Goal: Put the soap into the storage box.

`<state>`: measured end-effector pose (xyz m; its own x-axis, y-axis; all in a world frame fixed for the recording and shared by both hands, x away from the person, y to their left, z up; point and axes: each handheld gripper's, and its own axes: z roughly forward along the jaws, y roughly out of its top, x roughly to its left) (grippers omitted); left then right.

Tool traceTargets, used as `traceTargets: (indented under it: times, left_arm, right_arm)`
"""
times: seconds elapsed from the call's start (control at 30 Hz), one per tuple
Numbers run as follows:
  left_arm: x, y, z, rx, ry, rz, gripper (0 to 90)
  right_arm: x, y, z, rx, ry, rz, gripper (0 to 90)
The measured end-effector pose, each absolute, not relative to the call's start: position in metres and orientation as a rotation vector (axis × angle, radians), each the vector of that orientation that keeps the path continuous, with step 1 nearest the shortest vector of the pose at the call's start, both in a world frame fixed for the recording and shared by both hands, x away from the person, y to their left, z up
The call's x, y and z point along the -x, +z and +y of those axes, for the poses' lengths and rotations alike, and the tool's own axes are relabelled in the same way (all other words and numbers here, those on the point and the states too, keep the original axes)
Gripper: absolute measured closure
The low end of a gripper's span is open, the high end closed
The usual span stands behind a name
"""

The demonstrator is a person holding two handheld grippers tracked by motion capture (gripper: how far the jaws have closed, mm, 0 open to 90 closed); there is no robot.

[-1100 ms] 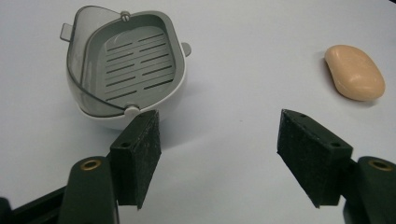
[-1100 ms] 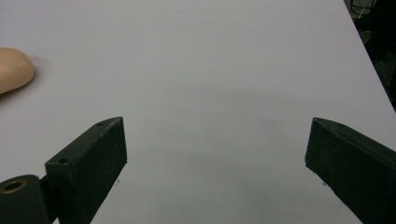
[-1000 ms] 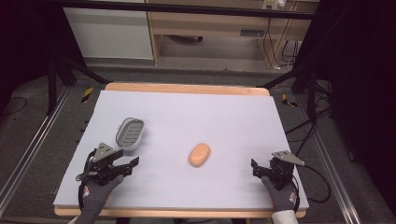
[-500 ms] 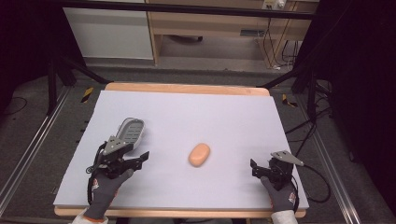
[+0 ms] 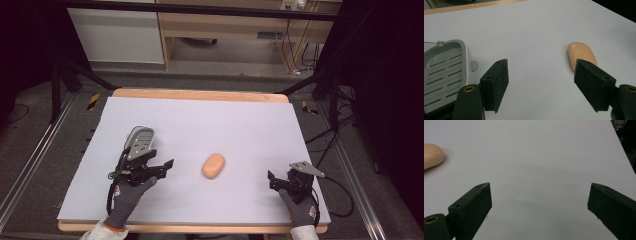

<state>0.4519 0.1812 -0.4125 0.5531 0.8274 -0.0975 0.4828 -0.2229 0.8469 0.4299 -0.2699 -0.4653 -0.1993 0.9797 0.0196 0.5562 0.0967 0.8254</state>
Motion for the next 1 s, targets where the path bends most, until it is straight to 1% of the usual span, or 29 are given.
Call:
traceTargets:
  times: [1.0]
  left_arm:
    - [-0.471,-0.415,0.119,-1.956,0.448,0.994,24.1]
  right_arm:
    - [-0.431,-0.466,-0.268,-1.501,0.970,1.834,5.5]
